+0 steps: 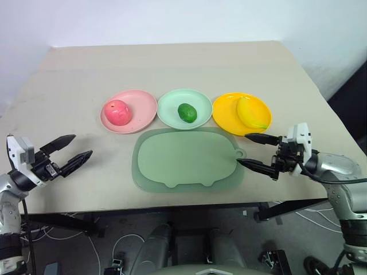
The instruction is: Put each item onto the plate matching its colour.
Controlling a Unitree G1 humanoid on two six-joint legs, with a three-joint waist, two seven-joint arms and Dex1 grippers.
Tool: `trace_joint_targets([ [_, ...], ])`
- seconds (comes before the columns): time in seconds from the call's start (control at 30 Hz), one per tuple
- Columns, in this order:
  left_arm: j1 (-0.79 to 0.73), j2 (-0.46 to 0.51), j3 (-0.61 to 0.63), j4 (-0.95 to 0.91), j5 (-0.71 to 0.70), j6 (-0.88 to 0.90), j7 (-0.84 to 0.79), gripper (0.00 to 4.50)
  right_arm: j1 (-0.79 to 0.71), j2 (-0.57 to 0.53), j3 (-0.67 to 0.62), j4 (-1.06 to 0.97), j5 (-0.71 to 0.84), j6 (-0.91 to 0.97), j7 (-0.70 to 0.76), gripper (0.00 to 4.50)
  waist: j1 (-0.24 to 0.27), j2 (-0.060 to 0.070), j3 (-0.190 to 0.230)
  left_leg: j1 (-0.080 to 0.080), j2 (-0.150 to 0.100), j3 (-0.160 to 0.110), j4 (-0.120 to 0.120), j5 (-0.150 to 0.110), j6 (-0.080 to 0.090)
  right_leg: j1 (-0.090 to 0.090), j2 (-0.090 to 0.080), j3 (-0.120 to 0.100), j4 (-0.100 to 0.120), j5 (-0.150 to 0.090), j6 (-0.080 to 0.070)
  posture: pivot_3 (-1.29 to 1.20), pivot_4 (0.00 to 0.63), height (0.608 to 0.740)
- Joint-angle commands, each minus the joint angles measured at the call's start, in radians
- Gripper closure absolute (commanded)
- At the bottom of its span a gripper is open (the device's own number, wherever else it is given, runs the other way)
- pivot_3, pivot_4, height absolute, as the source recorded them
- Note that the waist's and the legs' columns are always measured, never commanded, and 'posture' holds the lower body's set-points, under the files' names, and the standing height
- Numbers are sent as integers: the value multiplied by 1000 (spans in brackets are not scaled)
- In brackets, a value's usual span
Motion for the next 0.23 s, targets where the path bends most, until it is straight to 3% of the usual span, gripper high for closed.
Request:
trace_joint_targets([
  [0.03, 26, 13, 43, -25, -24, -35, -8, 10, 12, -42, -87, 55, -5, -67, 41, 0, 0, 0, 0, 0, 0, 0, 0, 0, 0, 0, 0, 0, 0, 0, 0, 0, 150, 737],
  [0.23, 53, 7, 32, -43, -17, -38, 12, 10, -1, -66, -129, 197, -48, -151, 54, 0, -1, 0, 0, 0, 0, 0, -1, 0, 0, 0, 0, 0, 0, 0, 0, 0, 150, 737],
])
